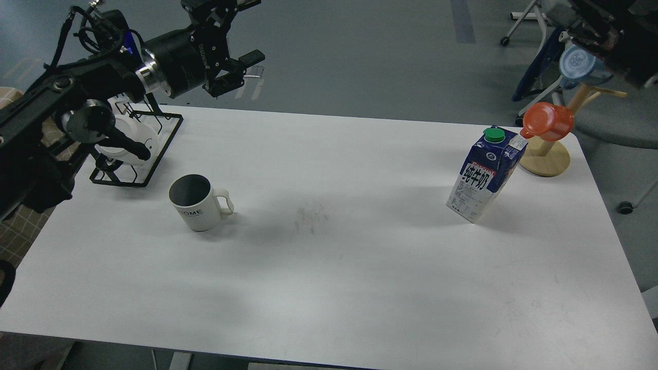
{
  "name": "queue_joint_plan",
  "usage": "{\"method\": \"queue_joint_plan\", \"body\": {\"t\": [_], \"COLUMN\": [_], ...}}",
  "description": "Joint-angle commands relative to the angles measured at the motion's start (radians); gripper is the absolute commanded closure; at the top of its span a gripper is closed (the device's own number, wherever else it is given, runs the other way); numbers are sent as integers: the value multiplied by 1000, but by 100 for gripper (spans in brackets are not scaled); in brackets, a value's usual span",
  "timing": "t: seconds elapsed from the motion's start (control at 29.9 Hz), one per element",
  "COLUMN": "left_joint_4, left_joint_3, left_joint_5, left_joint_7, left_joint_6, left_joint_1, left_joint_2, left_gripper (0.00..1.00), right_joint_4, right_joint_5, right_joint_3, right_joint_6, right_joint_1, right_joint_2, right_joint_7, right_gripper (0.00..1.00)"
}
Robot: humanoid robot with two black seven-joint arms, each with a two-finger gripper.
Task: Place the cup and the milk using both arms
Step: 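Lower the left gripper toward the white mug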
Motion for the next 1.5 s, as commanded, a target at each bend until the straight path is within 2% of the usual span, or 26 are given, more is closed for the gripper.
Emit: {"method": "queue_joint_plan", "body": {"t": [0.0, 0.13, 0.27, 0.33, 0.53, 0.8, 0.94, 1.07, 1.24, 1.47], "left_joint_4": [-119, -268, -310, -314, -318, -299, -272, -181, -144, -117], "left_joint_3": [-2, -2, 0, 0, 11, 165, 187, 221, 224, 222], "left_joint_5": [177, 317, 409, 507, 690, 901, 909, 909, 908, 892], "left_joint_7": [-4, -9, -10, -15, -15, -41, -41, -41, -41, -36], "left_joint_6": [-1, -1, -1, -1, -1, -1, -1, -1, -1, -1], "left_joint_1": [41, 89, 113, 135, 176, 173, 175, 170, 172, 176], "left_joint_2": [118, 282, 344, 361, 364, 364, 358, 344, 338, 257], "left_gripper": [2, 2, 2, 2, 2, 2, 2, 2, 2, 2], "right_joint_4": [0, 3, 1, 0, 0, 1, 3, 11, 11, 11], "right_joint_5": [9, 11, 11, 12, 12, 12, 12, 12, 14, 14], "right_joint_3": [3, 15, 16, 20, 51, 68, 80, 107, 134, 137], "right_joint_6": [-19, -22, -23, -25, -31, -32, -32, -32, -32, -32], "right_joint_1": [-18, -32, -37, -58, -93, -115, -124, -153, -172, -175], "right_joint_2": [35, 40, 41, 59, 89, 86, 87, 90, 90, 92], "right_joint_7": [0, 0, 11, 41, 51, 51, 51, 51, 51, 51], "right_gripper": [0, 0, 0, 0, 0, 0, 0, 0, 0, 0]}}
